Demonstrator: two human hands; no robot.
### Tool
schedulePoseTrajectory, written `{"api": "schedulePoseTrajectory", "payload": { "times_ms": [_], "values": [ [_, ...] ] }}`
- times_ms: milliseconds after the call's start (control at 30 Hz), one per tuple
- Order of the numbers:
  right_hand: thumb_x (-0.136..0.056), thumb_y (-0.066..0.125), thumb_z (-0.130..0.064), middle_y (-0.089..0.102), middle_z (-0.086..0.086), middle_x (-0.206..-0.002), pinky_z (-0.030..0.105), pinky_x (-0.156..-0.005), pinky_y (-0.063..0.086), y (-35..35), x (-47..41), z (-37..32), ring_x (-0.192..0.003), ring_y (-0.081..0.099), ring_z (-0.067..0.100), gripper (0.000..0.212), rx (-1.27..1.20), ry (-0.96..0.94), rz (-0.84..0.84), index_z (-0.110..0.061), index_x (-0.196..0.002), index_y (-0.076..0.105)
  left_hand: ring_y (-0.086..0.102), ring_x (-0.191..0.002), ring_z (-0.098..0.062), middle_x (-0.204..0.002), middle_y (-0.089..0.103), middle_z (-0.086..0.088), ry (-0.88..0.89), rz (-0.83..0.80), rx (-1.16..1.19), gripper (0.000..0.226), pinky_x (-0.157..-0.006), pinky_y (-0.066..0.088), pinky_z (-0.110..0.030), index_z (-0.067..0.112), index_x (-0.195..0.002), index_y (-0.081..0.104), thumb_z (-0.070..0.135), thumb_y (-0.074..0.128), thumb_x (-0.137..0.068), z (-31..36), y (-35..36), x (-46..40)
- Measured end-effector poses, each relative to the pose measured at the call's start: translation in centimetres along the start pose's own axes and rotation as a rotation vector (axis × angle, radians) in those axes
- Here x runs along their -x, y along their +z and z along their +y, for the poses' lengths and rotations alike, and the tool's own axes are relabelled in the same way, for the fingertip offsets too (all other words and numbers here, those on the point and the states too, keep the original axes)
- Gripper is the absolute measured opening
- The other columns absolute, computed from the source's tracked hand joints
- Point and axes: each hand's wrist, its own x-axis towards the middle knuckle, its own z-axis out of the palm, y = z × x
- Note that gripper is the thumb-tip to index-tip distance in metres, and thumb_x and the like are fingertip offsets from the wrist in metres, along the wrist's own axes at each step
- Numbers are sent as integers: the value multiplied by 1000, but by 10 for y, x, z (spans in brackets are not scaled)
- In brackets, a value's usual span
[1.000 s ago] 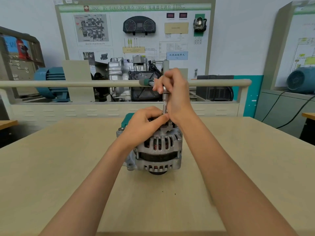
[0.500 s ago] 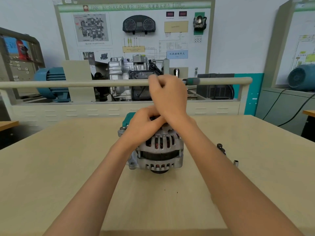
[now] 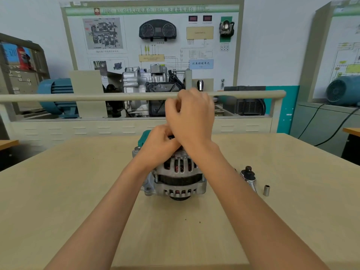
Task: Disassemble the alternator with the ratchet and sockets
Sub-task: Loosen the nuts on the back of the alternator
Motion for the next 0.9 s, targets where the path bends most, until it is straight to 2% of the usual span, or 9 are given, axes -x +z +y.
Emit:
{"api": "schedulePoseTrajectory", "payload": {
  "times_ms": [67,133,300,433,533,667,767,833,900],
  "values": [
    [-87,43,-27,51,-2,-80,28,-82,27,1,1,1,-82,42,17,23,187,-16,-20,-13,-79,59,34,-36,3,-34,39,13,0,31,10,54,-41,23,-7,28,-44,37,-9,50,-80,-2,2,-1],
    [-86,45,-26,45,-4,-74,29,-80,27,1,0,0,-77,38,16,22,110,-26,-29,-14,-70,54,36,-38,3,-36,42,13,-8,34,-4,48,-42,24,-8,25,-47,38,-7,52,-80,-1,1,-1],
    [-82,45,-18,34,4,-46,30,-58,31,-7,-15,1,-53,34,17,41,-846,294,-172,-15,-44,31,63,-76,-9,-77,70,4,-22,0,-18,18,-73,47,-23,12,-76,70,16,59,-89,8,3,1],
    [-89,35,-8,40,0,-40,19,-66,49,-8,-25,9,-52,41,17,54,-1350,511,-291,-16,-36,36,50,-74,-23,-84,56,-23,10,-18,-45,37,-73,39,-32,-10,-80,60,24,55,-93,12,1,1],
    [-85,40,-12,42,6,-51,24,-64,42,-6,-17,6,-59,42,20,40,-1072,329,-260,-9,-45,40,57,-82,-28,-86,62,-21,18,-20,-37,32,-78,44,-35,-10,-82,64,18,55,-93,10,0,2],
    [-86,48,-18,44,1,-70,31,-72,35,-2,-4,7,-72,42,17,23,-248,3,-127,-8,-66,48,47,-51,2,-51,57,9,-15,4,13,36,-54,37,-13,21,-55,59,5,57,-88,6,-1,2],
    [-86,43,-28,49,0,-89,30,-85,27,-2,3,4,-87,42,18,21,276,-76,-88,-12,-90,57,48,-66,-16,-70,58,-28,-36,28,26,25,-60,39,-32,-5,-78,59,18,51,-74,10,0,3],
    [-85,43,-30,51,1,-92,30,-86,26,-1,5,-1,-91,43,20,24,295,-68,-87,-12,-92,58,48,-72,-19,-81,60,-34,-30,54,29,32,-61,42,-44,-8,-84,56,20,49,-71,11,1,4],
    [-85,46,-28,46,-3,-78,30,-81,28,-1,1,-3,-82,42,19,20,108,-37,-72,-14,-72,53,49,-63,-11,-63,62,-14,-36,58,10,19,-57,38,-35,2,-71,61,18,52,-73,10,2,4]
  ]
}}
